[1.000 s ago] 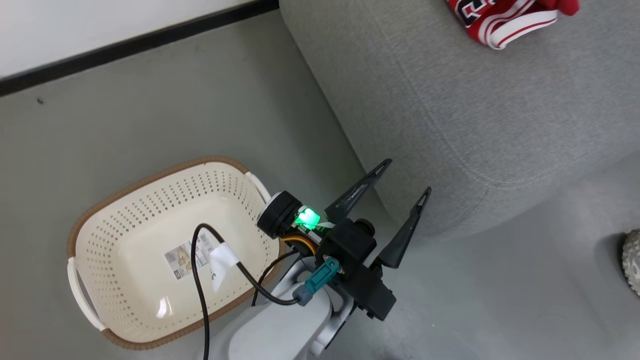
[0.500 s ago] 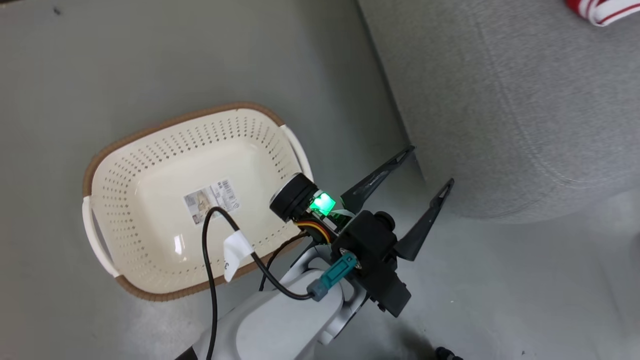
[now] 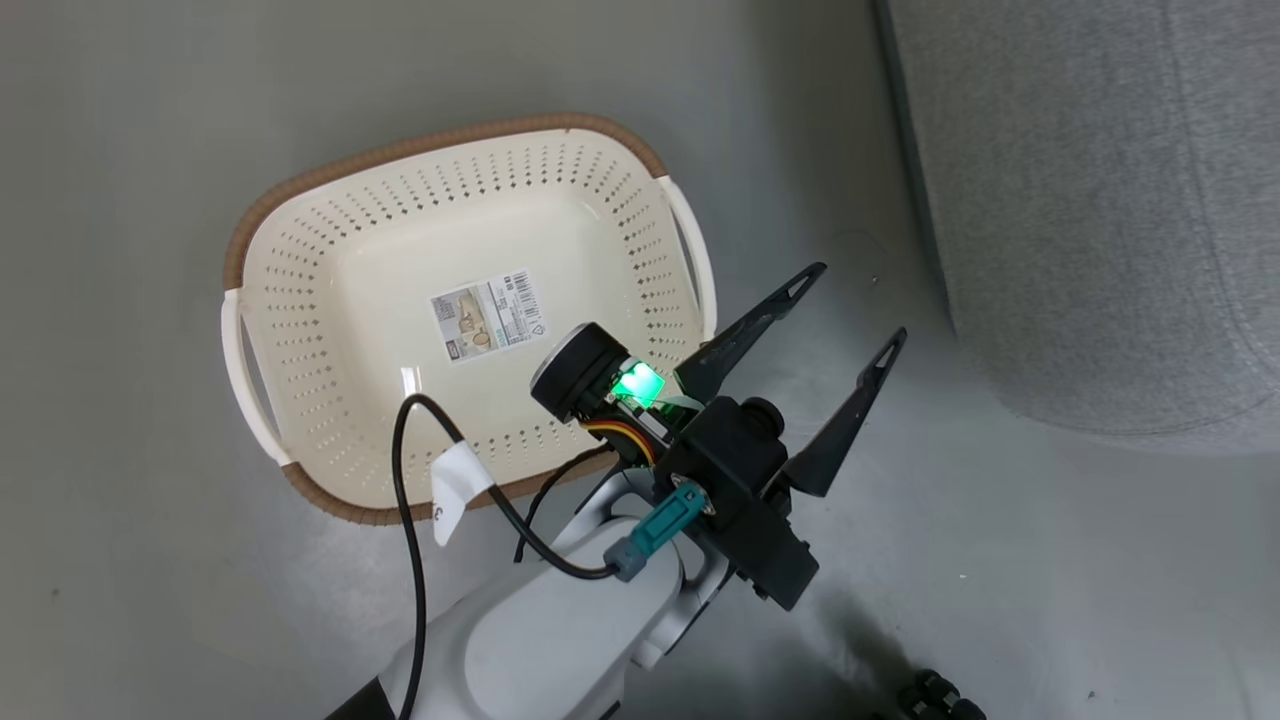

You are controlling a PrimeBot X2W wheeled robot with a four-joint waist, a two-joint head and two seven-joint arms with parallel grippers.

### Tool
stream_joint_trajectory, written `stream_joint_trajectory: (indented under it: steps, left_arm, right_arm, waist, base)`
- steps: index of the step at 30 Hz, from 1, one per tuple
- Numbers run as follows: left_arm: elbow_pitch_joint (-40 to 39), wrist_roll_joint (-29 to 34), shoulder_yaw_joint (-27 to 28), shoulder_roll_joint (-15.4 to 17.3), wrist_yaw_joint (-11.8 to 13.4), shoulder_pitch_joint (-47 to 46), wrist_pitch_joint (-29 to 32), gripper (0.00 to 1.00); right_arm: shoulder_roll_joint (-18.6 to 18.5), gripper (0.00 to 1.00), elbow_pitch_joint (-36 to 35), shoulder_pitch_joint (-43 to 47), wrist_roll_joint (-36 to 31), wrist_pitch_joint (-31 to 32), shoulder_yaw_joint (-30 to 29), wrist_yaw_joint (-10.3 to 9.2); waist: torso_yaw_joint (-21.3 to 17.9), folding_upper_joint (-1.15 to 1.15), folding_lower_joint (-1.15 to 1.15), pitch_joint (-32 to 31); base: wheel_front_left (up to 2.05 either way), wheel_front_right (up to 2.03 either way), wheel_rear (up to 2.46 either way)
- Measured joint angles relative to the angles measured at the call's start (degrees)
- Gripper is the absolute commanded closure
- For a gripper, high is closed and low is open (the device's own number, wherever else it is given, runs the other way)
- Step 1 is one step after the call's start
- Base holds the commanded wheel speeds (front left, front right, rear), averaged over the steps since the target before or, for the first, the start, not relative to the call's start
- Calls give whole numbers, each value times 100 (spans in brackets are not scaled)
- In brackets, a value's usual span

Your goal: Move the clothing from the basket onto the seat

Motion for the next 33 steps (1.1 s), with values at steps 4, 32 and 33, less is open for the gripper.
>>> stream_joint_trajectory:
  steps: [4,32,33]
  left_arm:
    - [3,1,83,2,0,-48,-1,0]
    - [164,-93,357,-11,0,-10,-4,0]
    - [183,-112,382,-12,0,9,-4,0]
  right_arm:
    - [241,100,178,114,137,0,188,0]
    - [653,0,-216,1959,628,1,947,0]
    - [672,0,-292,2041,628,1,965,0]
  waist:
    - [117,0,0,117]
    - [126,-1,-1,-580]
    - [126,-1,-1,-638]
  base:
    - [0,0,0]
    - [0,0,0]
    - [0,0,0]
